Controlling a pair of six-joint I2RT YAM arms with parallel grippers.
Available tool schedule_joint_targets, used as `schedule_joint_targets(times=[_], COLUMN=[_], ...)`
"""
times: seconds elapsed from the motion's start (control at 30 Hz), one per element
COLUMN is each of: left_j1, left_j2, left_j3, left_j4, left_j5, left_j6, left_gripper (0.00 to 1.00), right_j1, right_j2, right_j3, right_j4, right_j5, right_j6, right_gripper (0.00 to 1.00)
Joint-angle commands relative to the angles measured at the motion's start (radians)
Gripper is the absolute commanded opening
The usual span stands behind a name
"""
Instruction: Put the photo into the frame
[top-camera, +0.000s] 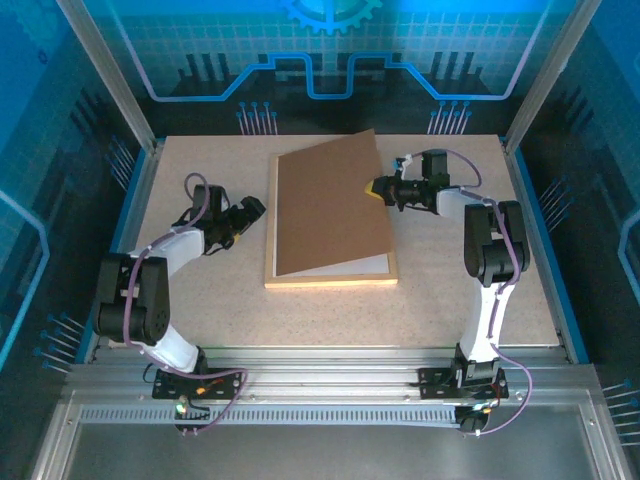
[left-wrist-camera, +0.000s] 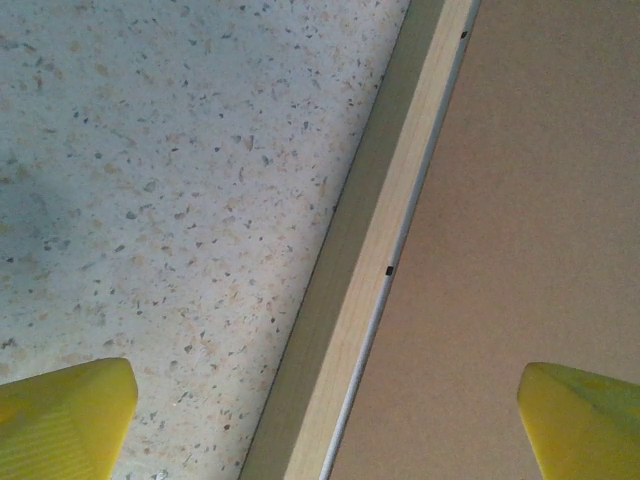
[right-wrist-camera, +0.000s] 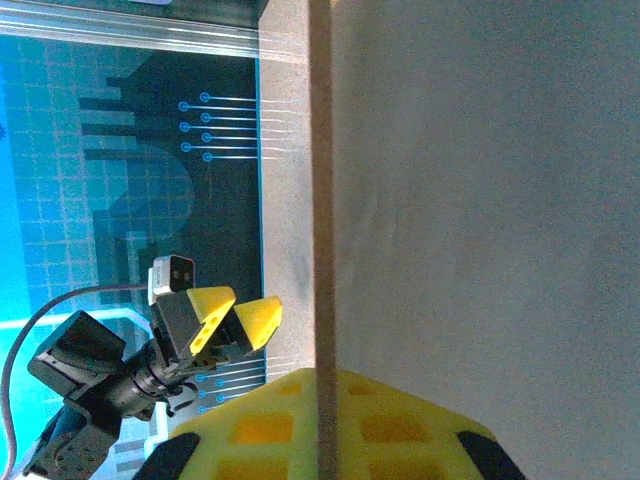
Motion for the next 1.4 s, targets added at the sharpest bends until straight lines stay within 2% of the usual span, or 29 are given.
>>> schedule_joint_targets(times=[0.0, 0.23, 0.5, 0.8, 1.1, 1.2, 1.37], left_j1=[0.007, 0.008, 0.007, -0.001, -0.053, -0.068, -0.093], left_j2=[-0.031, -0.038, -0.035, 0.013, 0.075, 0.087, 0.103], left_j3=[-0.017, -0.020, -0.022, -0.035, -0.011, -0.010, -0.010], left_j4=[0.014, 0.013, 0.019, 0.085, 0.107, 0.116, 0.127], left_j5=[-0.012, -0.014, -0.003, 0.038, 0.041, 0.039, 0.041], left_j6=[0.002, 0.006, 0.005, -0.033, -0.044, -0.051, -0.069], left_gripper=[0.99, 0.99, 0.99, 0.99, 0.99, 0.99, 0.99], right_j1=[0.013, 0.014, 0.021, 0.033, 0.048, 0.051, 0.052], right_j2=[0.003, -0.011, 0.006, 0.027, 0.043, 0.034, 0.043], right_j3=[-0.002, 0.018, 0.027, 0.025, 0.000, -0.035, -0.122], right_j4=[-0.048, -0.154, -0.143, -0.065, 0.040, 0.095, 0.289], right_j5=[-0.034, -0.013, -0.005, -0.005, -0.006, 0.002, 0.007], right_j6=[-0.027, -0.098, -0.101, -0.049, 0.021, 0.051, 0.162], right_gripper=[0.00, 0.00, 0.00, 0.02, 0.05, 0.07, 0.08])
